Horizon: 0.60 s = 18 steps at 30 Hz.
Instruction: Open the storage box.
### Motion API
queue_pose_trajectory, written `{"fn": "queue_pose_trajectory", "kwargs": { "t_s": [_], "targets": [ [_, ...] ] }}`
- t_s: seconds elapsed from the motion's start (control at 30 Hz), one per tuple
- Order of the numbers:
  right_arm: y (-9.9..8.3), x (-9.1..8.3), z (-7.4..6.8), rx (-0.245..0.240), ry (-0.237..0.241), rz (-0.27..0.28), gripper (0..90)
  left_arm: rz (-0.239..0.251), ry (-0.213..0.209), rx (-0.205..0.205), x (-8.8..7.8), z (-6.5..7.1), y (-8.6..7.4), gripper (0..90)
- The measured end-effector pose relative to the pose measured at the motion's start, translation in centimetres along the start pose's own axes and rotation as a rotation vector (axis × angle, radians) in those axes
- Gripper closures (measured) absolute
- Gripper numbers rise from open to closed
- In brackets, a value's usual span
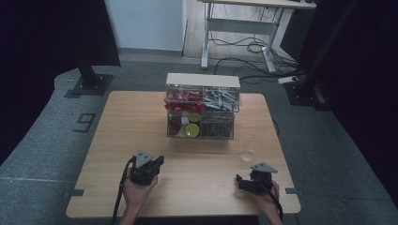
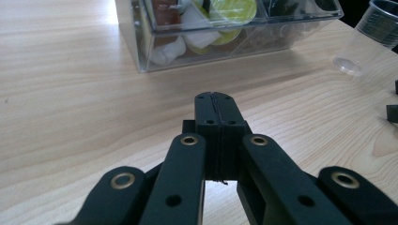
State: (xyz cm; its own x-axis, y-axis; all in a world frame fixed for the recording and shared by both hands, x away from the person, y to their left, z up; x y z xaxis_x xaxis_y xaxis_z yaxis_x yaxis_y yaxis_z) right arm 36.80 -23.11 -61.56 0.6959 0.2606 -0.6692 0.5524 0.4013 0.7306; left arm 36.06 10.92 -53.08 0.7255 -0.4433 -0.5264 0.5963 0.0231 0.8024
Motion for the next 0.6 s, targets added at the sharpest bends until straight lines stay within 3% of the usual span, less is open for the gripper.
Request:
{"fn": "queue_pose_trajectory", "kwargs": {
  "t_s": [0.1, 0.4, 0.6],
  "targets": [
    [0.0, 0.0, 0.0, 0.0, 0.0, 0.0, 14.7, -0.01, -0.005, 0.009, 0.3, 0.4, 0.3, 89.7],
    [0.0, 0.0, 0.0, -0.001, 0.003, 0.0, 14.7, -0.041, -0.038, -0.026, 1.9, 0.7, 1.1, 89.5],
    [0.0, 0.0, 0.0, -0.003, 0.007, 0.001, 14.9, -0.051, -0.037, -0.022, 2.5, 0.8, 1.5, 89.7]
  ]
}}
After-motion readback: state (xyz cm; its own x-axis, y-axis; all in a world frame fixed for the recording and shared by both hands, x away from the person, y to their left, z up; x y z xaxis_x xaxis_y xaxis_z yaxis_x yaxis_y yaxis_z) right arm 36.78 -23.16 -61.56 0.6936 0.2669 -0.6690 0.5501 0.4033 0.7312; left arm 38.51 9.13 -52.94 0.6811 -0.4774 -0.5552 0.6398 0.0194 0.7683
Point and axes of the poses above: each handheld gripper's, and its own axes: x roughly forward along the jaws, y roughly out of its top, z roughly to its right, the point moved 9 cm from there along x, roughly forward along the jaws, and after that the axes turned 11 degrees about -x, right-handed, at the moved point
